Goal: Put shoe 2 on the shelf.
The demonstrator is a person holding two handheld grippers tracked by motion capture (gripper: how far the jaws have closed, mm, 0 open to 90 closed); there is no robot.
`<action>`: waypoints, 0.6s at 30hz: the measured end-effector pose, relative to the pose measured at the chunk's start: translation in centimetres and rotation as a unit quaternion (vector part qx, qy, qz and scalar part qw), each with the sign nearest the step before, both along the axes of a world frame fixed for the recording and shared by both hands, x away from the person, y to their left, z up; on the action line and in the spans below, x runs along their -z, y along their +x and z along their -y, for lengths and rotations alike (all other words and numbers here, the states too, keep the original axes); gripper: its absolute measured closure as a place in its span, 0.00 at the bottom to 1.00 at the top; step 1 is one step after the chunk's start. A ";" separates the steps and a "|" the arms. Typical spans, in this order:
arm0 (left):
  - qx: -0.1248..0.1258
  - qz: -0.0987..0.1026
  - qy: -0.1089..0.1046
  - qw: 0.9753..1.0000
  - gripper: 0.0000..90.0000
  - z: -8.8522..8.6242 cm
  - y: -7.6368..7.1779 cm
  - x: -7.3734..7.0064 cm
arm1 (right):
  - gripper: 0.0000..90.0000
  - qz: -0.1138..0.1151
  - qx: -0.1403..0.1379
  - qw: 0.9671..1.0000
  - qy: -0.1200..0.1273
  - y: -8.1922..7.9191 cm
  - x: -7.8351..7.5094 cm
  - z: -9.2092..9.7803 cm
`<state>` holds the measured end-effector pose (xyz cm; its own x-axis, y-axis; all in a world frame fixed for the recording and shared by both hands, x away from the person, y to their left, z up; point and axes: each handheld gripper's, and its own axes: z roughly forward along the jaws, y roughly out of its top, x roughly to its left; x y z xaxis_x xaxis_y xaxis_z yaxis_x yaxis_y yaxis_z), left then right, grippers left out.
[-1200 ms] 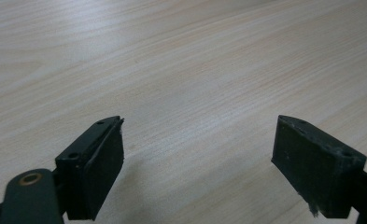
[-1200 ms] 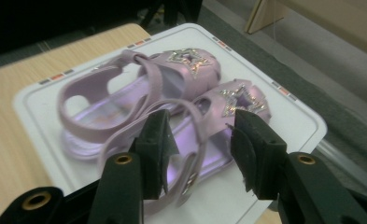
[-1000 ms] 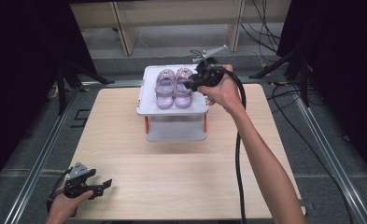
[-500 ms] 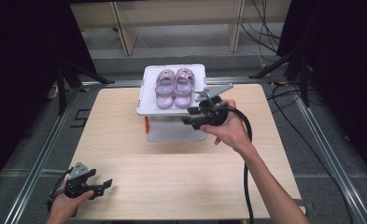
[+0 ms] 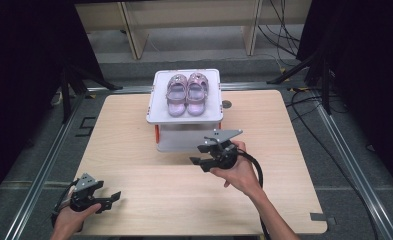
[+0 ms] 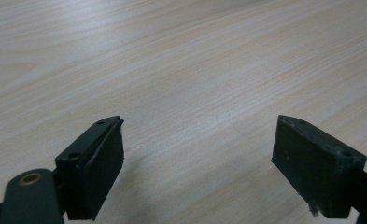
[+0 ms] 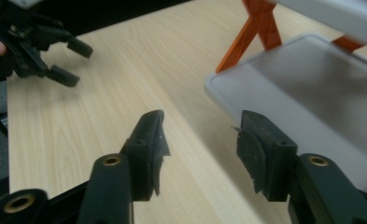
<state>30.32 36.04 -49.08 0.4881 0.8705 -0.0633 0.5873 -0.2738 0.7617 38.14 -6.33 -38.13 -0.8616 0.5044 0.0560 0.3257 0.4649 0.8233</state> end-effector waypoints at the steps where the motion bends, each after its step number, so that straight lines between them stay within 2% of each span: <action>1: 0.005 0.002 -0.001 1.000 0.18 0.0 0.1 0.0 | 0.54 -0.004 0.002 1.000 0.007 -0.1 0.4 0.0; 3: 0.001 0.002 0.002 1.000 0.18 0.0 0.0 0.0 | 0.53 -0.007 -0.004 1.000 0.002 -0.4 1.4 0.0; 4: 0.010 0.003 0.014 1.000 0.18 -0.2 0.1 -0.1 | 0.51 -0.011 -0.002 1.000 0.001 -0.6 1.9 0.0; 5: 0.007 0.004 0.001 1.000 0.18 0.0 0.0 0.0 | 0.51 -0.012 0.001 1.000 0.001 -0.8 2.4 0.0; 7: 0.008 0.004 0.008 1.000 0.18 0.0 0.0 -0.1 | 0.49 -0.017 -0.002 1.000 -0.002 -1.0 3.4 0.1; 10: 0.009 0.002 0.004 1.000 0.18 0.1 0.0 0.0 | 0.47 -0.025 0.007 1.000 -0.003 -1.4 4.6 0.3; 11: 0.013 0.002 0.017 1.000 0.18 0.0 0.0 0.0 | 0.46 -0.029 0.006 1.000 -0.004 -1.5 4.9 0.5; 12: 0.012 0.003 0.006 1.000 0.18 0.1 -0.1 0.0 | 0.46 -0.034 0.006 0.999 -0.004 -1.6 5.1 0.6; 13: 0.017 -0.003 0.021 1.000 0.18 -0.1 -0.1 -0.1 | 0.46 -0.035 0.008 0.999 -0.008 -1.7 5.3 0.7; 14: 0.014 -0.001 0.013 1.000 0.18 0.0 -0.1 0.1 | 0.46 -0.034 0.012 0.999 -0.007 -1.8 5.5 0.8; 15: 0.015 0.000 0.018 1.000 0.18 -0.1 0.0 0.1 | 0.45 -0.033 0.015 0.999 -0.005 -2.0 5.7 0.9; 17: 0.009 0.004 0.003 1.000 0.18 0.0 -0.1 0.1 | 0.43 -0.039 0.014 0.999 -0.005 -2.2 6.0 1.1; 18: 0.010 0.005 0.005 1.000 0.18 0.0 -0.1 0.0 | 0.43 -0.037 0.014 0.999 -0.007 -2.4 6.2 1.2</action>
<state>30.20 36.05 -49.09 0.5062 0.8610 -0.0490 0.5740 -0.2939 0.7643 35.76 -7.49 -44.31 -0.8408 0.5296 0.1122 0.3991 0.4664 0.7894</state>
